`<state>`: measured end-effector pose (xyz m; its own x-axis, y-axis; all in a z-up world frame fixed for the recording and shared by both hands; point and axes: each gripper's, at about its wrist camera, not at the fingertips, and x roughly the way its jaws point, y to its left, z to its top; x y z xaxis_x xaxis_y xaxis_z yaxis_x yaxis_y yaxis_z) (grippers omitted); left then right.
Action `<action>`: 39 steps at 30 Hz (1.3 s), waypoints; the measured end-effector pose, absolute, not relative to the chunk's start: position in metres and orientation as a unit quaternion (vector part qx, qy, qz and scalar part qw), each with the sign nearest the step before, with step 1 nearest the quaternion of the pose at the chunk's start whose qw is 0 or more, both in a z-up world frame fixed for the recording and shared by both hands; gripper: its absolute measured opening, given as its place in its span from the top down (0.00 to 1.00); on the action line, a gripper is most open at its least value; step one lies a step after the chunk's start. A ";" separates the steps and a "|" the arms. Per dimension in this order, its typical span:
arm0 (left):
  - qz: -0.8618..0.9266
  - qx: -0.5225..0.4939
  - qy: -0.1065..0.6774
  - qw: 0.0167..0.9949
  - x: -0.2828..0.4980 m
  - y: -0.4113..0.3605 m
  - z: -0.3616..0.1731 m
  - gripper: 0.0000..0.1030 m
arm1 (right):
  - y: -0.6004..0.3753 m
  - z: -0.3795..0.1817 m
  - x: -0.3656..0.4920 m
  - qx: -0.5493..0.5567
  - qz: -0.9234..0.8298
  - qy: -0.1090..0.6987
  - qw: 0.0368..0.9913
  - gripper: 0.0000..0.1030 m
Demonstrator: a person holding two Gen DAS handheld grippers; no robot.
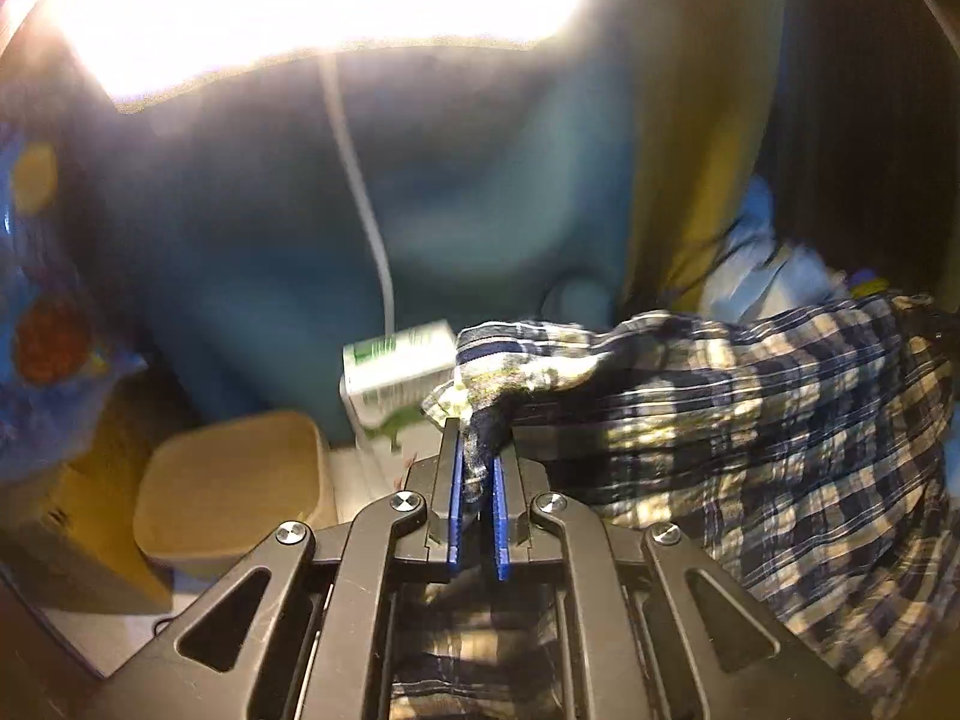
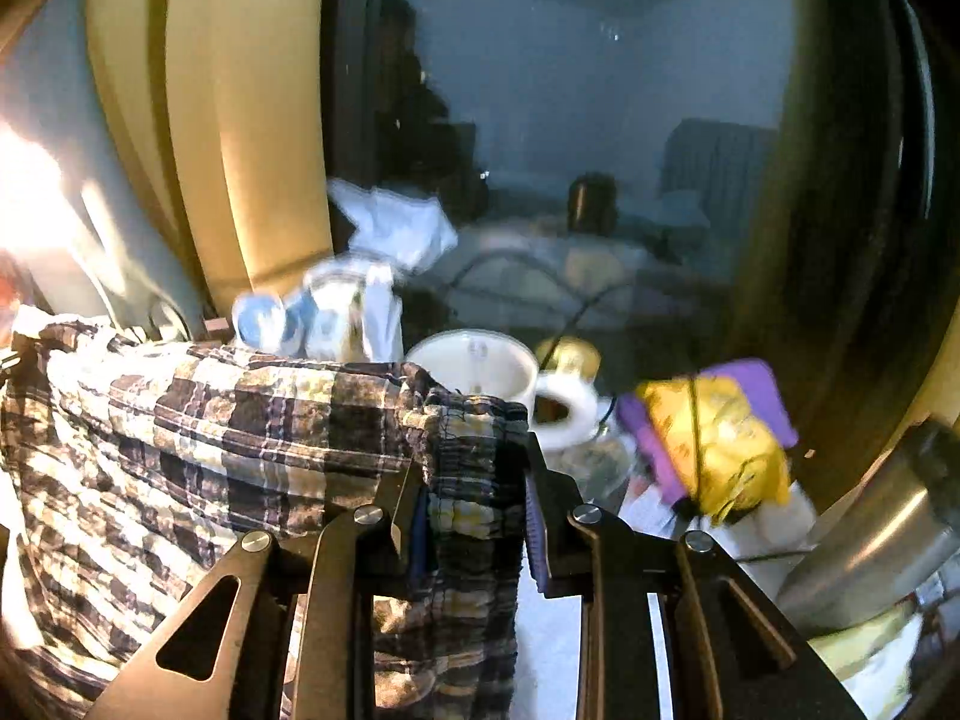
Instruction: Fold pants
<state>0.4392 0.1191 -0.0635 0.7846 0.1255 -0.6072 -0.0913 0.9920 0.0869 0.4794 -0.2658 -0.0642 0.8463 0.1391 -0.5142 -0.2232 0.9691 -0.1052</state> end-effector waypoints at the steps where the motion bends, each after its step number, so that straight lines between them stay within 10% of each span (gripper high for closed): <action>1: 0.066 0.028 0.329 0.941 0.443 0.121 -0.071 0.93 | -0.265 -0.072 0.484 -0.083 0.092 0.269 0.955 0.75; 12: 0.114 0.000 0.355 0.928 0.432 0.155 -0.099 0.92 | -0.271 -0.120 0.518 -0.077 0.067 0.338 0.936 0.70; 16: 0.097 -0.005 0.373 0.923 0.399 0.157 -0.093 0.73 | -0.276 -0.113 0.513 -0.070 0.068 0.332 0.938 0.27; 19: 0.078 -0.008 0.376 0.923 0.358 0.152 -0.092 0.45 | -0.284 -0.098 0.494 -0.072 0.070 0.316 0.943 0.27; 39: 0.035 -0.061 0.457 0.887 0.196 0.088 -0.157 0.40 | -0.342 -0.137 0.333 -0.100 0.160 0.381 0.905 0.28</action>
